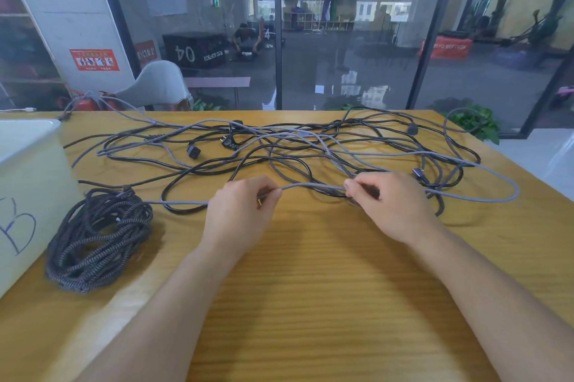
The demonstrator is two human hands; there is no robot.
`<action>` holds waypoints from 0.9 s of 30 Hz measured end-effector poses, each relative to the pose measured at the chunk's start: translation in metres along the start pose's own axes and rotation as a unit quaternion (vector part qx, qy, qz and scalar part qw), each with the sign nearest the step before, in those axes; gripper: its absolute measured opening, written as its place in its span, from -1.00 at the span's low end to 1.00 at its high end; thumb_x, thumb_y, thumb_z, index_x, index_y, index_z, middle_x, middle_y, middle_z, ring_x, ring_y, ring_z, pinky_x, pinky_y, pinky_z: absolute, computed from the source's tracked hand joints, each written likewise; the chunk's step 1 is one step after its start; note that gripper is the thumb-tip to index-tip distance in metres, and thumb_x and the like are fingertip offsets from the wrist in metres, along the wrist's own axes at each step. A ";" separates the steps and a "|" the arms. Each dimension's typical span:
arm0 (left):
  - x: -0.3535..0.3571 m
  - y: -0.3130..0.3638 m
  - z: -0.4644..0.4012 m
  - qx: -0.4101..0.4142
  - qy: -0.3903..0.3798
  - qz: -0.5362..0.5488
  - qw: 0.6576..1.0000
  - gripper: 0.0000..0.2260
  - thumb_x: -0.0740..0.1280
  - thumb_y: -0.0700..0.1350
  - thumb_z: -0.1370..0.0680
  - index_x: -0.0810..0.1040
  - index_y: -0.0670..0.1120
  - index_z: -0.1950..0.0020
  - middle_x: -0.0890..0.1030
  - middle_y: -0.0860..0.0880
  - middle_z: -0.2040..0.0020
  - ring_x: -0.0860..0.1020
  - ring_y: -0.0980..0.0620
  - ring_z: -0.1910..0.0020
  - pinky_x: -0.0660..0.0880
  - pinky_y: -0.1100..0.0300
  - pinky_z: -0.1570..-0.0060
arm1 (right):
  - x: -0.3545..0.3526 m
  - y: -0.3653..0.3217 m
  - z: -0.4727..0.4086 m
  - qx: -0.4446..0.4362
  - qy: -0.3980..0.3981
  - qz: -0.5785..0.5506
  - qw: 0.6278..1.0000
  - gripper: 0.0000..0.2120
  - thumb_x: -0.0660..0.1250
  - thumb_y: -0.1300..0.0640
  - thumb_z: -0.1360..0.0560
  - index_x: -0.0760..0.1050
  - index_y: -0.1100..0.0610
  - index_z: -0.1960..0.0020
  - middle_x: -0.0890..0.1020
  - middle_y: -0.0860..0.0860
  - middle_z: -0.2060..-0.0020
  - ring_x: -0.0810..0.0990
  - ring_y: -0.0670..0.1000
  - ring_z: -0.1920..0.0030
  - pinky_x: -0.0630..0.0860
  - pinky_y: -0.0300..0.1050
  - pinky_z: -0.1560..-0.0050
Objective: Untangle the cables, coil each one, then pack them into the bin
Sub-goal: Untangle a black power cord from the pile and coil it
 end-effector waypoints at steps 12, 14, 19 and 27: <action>0.008 -0.002 -0.002 0.016 -0.083 0.067 0.994 -0.84 0.41 0.13 -0.60 0.69 0.11 0.10 0.58 0.21 0.31 0.51 0.28 0.25 0.36 0.34 0.27 | -0.012 0.002 0.000 0.010 0.011 0.020 1.000 -0.77 0.25 -0.03 -0.67 0.67 -0.06 0.02 0.67 -0.14 0.33 0.61 -0.11 0.28 0.49 -0.12 0.23; 0.014 0.010 0.002 0.048 -0.094 0.093 0.990 -0.86 0.42 0.07 -0.61 0.70 0.08 0.09 0.63 0.15 0.27 0.55 0.18 0.22 0.48 0.17 0.17 | 0.005 -0.024 0.007 -0.075 -0.033 -0.044 0.996 -0.79 0.27 -0.08 -0.66 0.67 -0.08 -0.08 0.71 -0.20 0.16 0.64 -0.15 0.13 0.55 -0.08 0.06; 0.017 0.021 0.006 0.089 -0.110 0.074 0.987 -0.85 0.38 0.04 -0.63 0.68 0.06 0.08 0.62 0.13 0.30 0.54 0.11 0.26 0.51 0.10 0.19 | 0.029 -0.044 0.016 -0.115 -0.156 -0.065 0.979 -0.83 0.31 -0.03 -0.65 0.65 -0.08 0.06 0.63 -0.16 0.31 0.54 -0.08 0.29 0.48 -0.09 0.19; -0.018 -0.035 -0.011 -0.023 0.046 -0.053 0.997 -0.86 0.39 0.00 -0.62 0.70 0.02 -0.12 0.67 0.12 0.01 0.59 -0.01 -0.07 0.47 0.06 -0.11 | 0.019 -0.008 0.012 -0.035 -0.264 -0.004 0.964 -0.94 0.46 0.07 -0.45 0.66 -0.07 0.18 0.68 -0.16 0.36 0.56 -0.16 0.36 0.48 -0.19 0.25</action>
Point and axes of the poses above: each hand's wrist, its own z-axis away from the middle knuckle, its own x-axis out of the palm, y = z × x, the point moved 6 cm from there along -z, towards the middle knuckle
